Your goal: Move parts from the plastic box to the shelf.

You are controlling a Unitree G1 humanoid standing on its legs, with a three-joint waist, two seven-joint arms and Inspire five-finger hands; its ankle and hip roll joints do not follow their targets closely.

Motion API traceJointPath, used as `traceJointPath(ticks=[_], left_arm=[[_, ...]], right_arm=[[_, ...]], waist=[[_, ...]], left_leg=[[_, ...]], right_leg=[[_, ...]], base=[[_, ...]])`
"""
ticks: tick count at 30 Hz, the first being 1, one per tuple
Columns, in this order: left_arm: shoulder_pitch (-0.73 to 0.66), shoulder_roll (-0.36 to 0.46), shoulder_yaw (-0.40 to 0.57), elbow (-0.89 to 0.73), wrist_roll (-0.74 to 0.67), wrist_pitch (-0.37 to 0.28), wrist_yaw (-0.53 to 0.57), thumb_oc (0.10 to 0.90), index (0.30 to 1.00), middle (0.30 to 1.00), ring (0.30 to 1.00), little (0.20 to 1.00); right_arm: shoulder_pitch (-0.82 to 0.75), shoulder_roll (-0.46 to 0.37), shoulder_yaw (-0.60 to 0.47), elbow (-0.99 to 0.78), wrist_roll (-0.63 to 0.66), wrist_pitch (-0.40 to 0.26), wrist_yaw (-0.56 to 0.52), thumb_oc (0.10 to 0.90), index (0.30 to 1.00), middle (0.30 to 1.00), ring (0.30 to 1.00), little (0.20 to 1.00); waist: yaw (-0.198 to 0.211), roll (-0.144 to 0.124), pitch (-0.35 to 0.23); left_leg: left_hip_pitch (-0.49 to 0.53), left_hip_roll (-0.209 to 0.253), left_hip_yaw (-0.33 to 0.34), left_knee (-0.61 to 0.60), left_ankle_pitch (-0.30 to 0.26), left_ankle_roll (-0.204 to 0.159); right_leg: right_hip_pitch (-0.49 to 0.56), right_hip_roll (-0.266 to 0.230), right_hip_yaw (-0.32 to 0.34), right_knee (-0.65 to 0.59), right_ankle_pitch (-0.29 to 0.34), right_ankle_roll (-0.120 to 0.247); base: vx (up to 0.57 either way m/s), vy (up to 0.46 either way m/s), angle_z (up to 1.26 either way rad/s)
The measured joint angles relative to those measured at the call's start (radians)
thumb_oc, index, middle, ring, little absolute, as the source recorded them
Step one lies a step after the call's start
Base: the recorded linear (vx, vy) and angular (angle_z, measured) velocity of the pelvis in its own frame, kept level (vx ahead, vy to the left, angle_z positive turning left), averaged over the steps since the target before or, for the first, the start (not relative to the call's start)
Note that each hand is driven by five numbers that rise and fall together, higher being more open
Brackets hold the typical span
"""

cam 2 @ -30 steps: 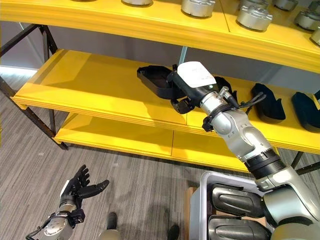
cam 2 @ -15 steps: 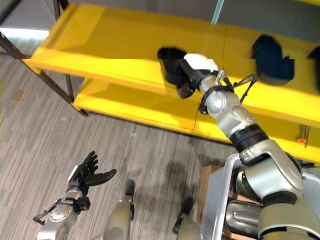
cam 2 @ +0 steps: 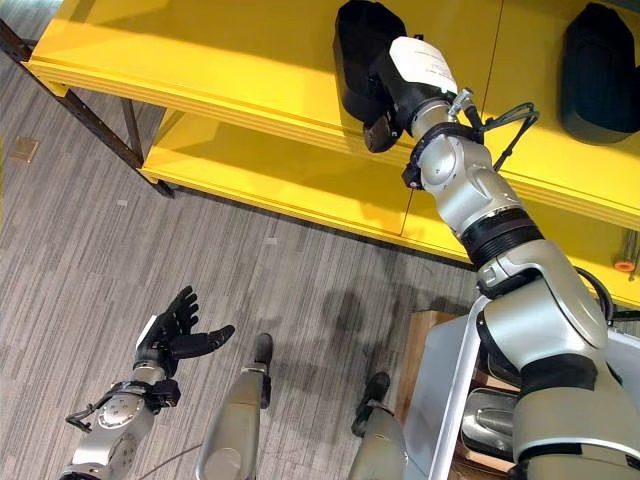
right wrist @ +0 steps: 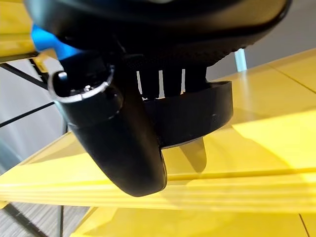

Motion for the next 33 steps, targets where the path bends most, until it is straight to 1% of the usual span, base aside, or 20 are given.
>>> traceJointPath(ticks=[3,8,16,22,25,26,27,31,33], left_arm=[[-0.004,0.0,-0.002,-0.001,-0.001,0.0,0.0,0.9,1.0,1.0,1.0,1.0],[-0.002,0.001,-0.004,-0.001,-0.001,-0.002,0.001,0.9,1.0,1.0,1.0,1.0],[-0.006,0.002,-0.004,-0.001,-0.002,-0.002,0.002,0.9,1.0,1.0,1.0,1.0],[-0.002,0.004,-0.004,-0.001,-0.003,-0.002,0.002,0.9,1.0,1.0,1.0,1.0],[0.002,0.004,-0.004,-0.001,-0.039,-0.004,0.002,0.9,1.0,1.0,1.0,1.0],[0.002,0.004,-0.004,-0.001,-0.039,-0.005,0.003,0.9,1.0,1.0,1.0,1.0],[0.0,0.005,-0.004,-0.001,-0.039,-0.006,0.002,0.9,1.0,1.0,1.0,1.0],[-0.001,0.005,-0.005,-0.001,-0.04,-0.008,0.002,0.9,1.0,1.0,1.0,1.0],[0.002,0.006,-0.005,-0.001,-0.04,-0.008,0.004,0.9,1.0,1.0,1.0,1.0]], right_arm=[[-0.01,0.002,-0.003,0.043,0.062,-0.003,-0.022,0.4,0.3,0.3,0.3,0.3],[-0.055,0.001,-0.009,0.089,0.111,0.012,-0.038,0.4,0.3,0.3,0.3,0.3],[-0.11,-0.006,-0.012,0.141,0.177,0.014,-0.058,0.4,0.3,0.3,0.3,0.3],[-0.147,-0.017,0.003,0.202,0.178,0.018,-0.066,0.4,0.3,0.3,0.3,0.3],[-0.156,-0.033,0.004,0.203,0.177,0.018,-0.067,0.4,0.3,0.3,0.3,0.3],[-0.162,-0.036,0.01,0.21,0.176,0.019,-0.067,0.4,0.3,0.3,0.3,0.3],[-0.182,-0.039,0.047,0.239,0.172,0.02,-0.067,0.4,0.3,0.3,0.3,0.3],[-0.206,-0.042,0.054,0.302,0.143,0.015,-0.067,0.4,0.3,0.3,0.3,0.3],[-0.21,-0.048,0.079,0.309,0.135,0.017,-0.067,0.4,0.3,0.3,0.3,0.3]], waist=[[0.002,0.0,0.0],[-0.001,0.0,0.0],[-0.002,0.0,0.0],[-0.001,0.001,0.0],[-0.002,0.001,0.0],[-0.002,0.001,0.0],[-0.002,0.002,0.0],[0.003,0.002,0.0],[0.007,0.002,0.0]], left_leg=[[-0.004,-0.003,-0.002,0.0,0.0,0.0],[-0.024,-0.006,-0.004,0.009,0.001,0.001],[-0.026,-0.007,-0.005,0.016,0.0,0.002],[-0.035,-0.01,-0.013,0.018,0.001,0.001],[-0.036,-0.018,-0.015,0.015,0.001,0.002],[-0.037,-0.018,-0.017,0.015,0.001,0.002],[-0.042,-0.019,-0.021,0.015,0.001,0.002],[-0.055,-0.021,-0.026,0.017,0.003,0.002],[-0.055,-0.024,-0.026,0.017,0.003,0.003]], right_leg=[[-0.002,-0.003,-0.001,0.005,-0.002,0.003],[-0.024,-0.007,-0.001,0.018,-0.004,0.004],[-0.028,-0.009,0.0,0.027,-0.007,0.006],[-0.03,-0.01,-0.003,0.028,-0.009,0.004],[-0.03,-0.013,-0.006,0.028,-0.01,0.006],[-0.03,-0.013,-0.007,0.028,-0.011,0.007],[-0.031,-0.013,-0.012,0.028,-0.011,0.008],[-0.038,-0.016,-0.022,0.03,-0.011,0.012],[-0.038,-0.018,-0.022,0.031,-0.012,0.014]], base=[[0.01,-0.002,0.02],[0.0,0.0,0.01],[0.0,0.0,0.0],[0.0,-0.001,0.02],[0.01,-0.005,0.04],[0.0,-0.009,0.07],[0.0,-0.011,0.09],[0.01,-0.013,0.06],[0.0,0.0,0.0]])
